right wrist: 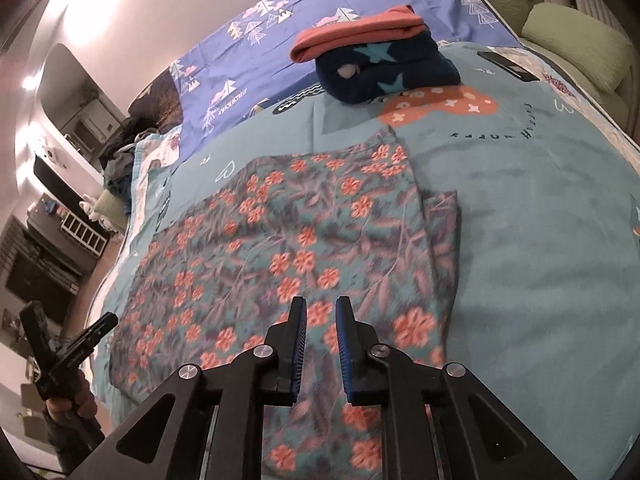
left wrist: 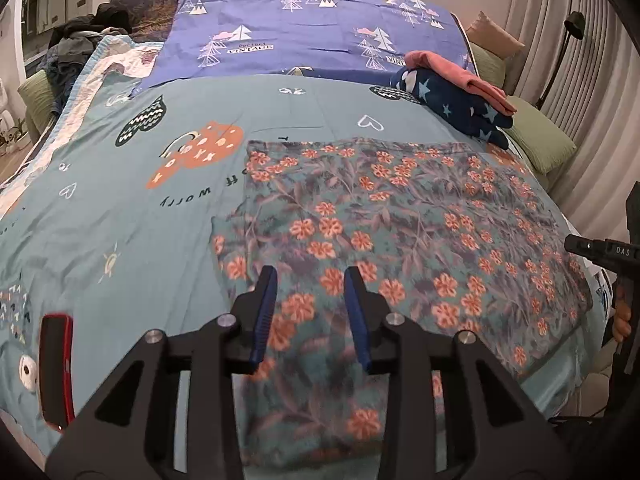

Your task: Fold small clothes

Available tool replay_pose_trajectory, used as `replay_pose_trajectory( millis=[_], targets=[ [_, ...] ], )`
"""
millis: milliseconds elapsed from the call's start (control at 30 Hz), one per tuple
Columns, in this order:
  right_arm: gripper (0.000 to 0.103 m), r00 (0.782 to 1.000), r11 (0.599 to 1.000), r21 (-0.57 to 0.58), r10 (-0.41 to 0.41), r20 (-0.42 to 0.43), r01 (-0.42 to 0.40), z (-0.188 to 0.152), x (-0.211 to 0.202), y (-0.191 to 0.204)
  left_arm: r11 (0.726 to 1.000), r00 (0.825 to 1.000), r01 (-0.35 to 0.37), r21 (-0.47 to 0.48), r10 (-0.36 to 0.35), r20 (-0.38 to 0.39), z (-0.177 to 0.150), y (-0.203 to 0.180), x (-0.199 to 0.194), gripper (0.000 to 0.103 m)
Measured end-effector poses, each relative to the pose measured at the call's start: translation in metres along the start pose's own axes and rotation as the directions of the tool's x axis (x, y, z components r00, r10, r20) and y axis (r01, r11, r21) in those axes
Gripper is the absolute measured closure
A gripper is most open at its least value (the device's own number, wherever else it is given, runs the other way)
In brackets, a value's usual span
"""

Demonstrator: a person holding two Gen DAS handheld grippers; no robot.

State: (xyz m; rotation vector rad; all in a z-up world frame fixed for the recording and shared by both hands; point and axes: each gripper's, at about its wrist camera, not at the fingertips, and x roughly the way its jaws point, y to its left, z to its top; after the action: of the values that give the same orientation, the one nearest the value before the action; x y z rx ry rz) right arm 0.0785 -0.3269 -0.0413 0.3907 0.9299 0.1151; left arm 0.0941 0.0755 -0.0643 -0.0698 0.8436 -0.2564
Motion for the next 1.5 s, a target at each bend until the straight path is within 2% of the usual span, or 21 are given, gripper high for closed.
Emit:
replay_pose_trajectory(
  millis=[67, 133, 300, 433, 567, 700, 833, 933, 1000, 1033, 1067, 1100, 1133, 1167, 1200, 1233, 1267, 1333, 1367, 1433, 1500],
  targets=[
    [0.084, 1.000, 0.999, -0.032, 0.000, 0.004, 0.000, -0.003, -0.003, 0.012, 1.000, 1.000, 0.007, -0.005, -0.007, 0.008, -0.004, 0.002, -0.005, 0.059],
    [0.075, 1.000, 0.998, -0.069, 0.007, 0.003, -0.006, -0.008, -0.005, 0.025, 1.000, 1.000, 0.004, -0.011, -0.003, 0.018, -0.009, 0.006, -0.010, 0.054],
    [0.067, 0.997, 0.986, -0.151, 0.069, -0.030, -0.073, -0.019, -0.003, 0.064, 0.999, 0.999, 0.018, -0.044, -0.016, 0.043, -0.019, 0.021, -0.023, 0.054],
    [0.060, 0.997, 0.945, -0.318, 0.058, -0.049, -0.071, -0.034, 0.009, 0.120, 0.997, 0.999, 0.007, -0.080, -0.004, 0.042, -0.028, 0.040, -0.027, 0.053],
    [0.044, 0.999, 0.804, -0.592, 0.043, -0.029, -0.051, -0.067, 0.024, 0.197, 0.989, 1.000, -0.008, -0.147, 0.012, 0.026, -0.037, 0.068, -0.027, 0.053],
    [0.038, 0.999, 0.579, -0.814, 0.042, -0.030, -0.049, -0.114, 0.049, 0.270, 0.963, 1.000, -0.007, -0.270, 0.013, 0.022, -0.045, 0.112, -0.028, 0.053],
    [0.037, 0.999, 0.404, -0.914, 0.022, -0.030, -0.036, -0.155, 0.072, 0.310, 0.929, 0.999, 0.031, -0.368, -0.022, 0.026, -0.050, 0.151, -0.028, 0.053],
    [0.036, 0.999, 0.342, -0.939, 0.002, -0.032, -0.031, -0.174, 0.091, 0.324, 0.924, 0.996, 0.086, -0.372, -0.078, 0.039, -0.047, 0.158, -0.027, 0.052],
    [0.036, 0.999, 0.325, -0.945, -0.046, 0.029, 0.042, -0.180, 0.109, 0.331, 0.922, 0.987, 0.162, -0.353, -0.157, 0.044, -0.041, 0.155, -0.021, 0.052],
    [0.036, 0.996, 0.320, -0.944, -0.061, 0.060, 0.077, -0.181, 0.114, 0.331, 0.918, 0.980, 0.198, -0.344, -0.195, 0.046, -0.037, 0.153, -0.017, 0.046],
    [0.036, 0.994, 0.323, -0.941, -0.074, 0.085, 0.105, -0.182, 0.122, 0.332, 0.904, 0.963, 0.265, -0.335, -0.265, 0.046, -0.031, 0.149, -0.009, 0.038],
    [0.038, 0.993, 0.336, -0.936, -0.076, 0.088, 0.108, -0.180, 0.124, 0.332, 0.892, 0.949, 0.308, -0.332, -0.311, 0.046, -0.026, 0.146, -0.004, 0.037],
    [0.042, 0.995, 0.370, -0.924, -0.069, 0.075, 0.095, -0.177, 0.126, 0.333, 0.879, 0.935, 0.347, -0.328, -0.353, 0.044, -0.021, 0.143, 0.002, 0.037],
    [0.046, 0.997, 0.414, -0.908, -0.059, 0.051, 0.072, -0.173, 0.127, 0.331, 0.857, 0.911, 0.399, -0.325, -0.412, 0.031, -0.012, 0.138, 0.014, 0.036],
    [0.060, 0.998, 0.439, -0.897, -0.055, 0.032, 0.053, -0.169, 0.128, 0.331, 0.839, 0.889, 0.436, -0.324, -0.457, 0.014, -0.006, 0.133, 0.024, 0.035],
    [0.070, 0.999, 0.475, -0.880, -0.046, 0.003, 0.025, -0.165, 0.128, 0.330, 0.829, 0.877, 0.454, -0.327, -0.481, 0.000, -0.001, 0.130, 0.032, 0.032],
    [0.072, 0.999, 0.507, -0.862, -0.031, -0.016, 0.001, -0.161, 0.126, 0.328, 0.822, 0.868, 0.458, -0.337, -0.496, -0.030, 0.006, 0.123, 0.047, 0.032],
    [0.083, 1.000, 0.531, -0.847, -0.004, -0.031, -0.024, -0.158, 0.122, 0.329, 0.826, 0.860, 0.450, -0.339, -0.503, -0.083, 0.014, 0.115, 0.066, 0.032],
    [0.084, 1.000, 0.540, -0.841, 0.008, -0.030, -0.029, -0.156, 0.119, 0.329, 0.828, 0.857, 0.448, -0.339, -0.506, -0.102, 0.018, 0.111, 0.076, 0.032],
    [0.087, 0.999, 0.556, -0.830, 0.026, -0.030, -0.040, -0.153, 0.115, 0.328, 0.835, 0.867, 0.449, -0.320, -0.493, -0.072, 0.028, 0.106, 0.084, 0.032],
    [0.088, 0.998, 0.577, -0.815, 0.041, -0.042, -0.058, -0.149, 0.112, 0.326, 0.829, 0.864, 0.453, -0.327, -0.499, -0.069, 0.038, 0.104, 0.092, 0.058]
  ],
)
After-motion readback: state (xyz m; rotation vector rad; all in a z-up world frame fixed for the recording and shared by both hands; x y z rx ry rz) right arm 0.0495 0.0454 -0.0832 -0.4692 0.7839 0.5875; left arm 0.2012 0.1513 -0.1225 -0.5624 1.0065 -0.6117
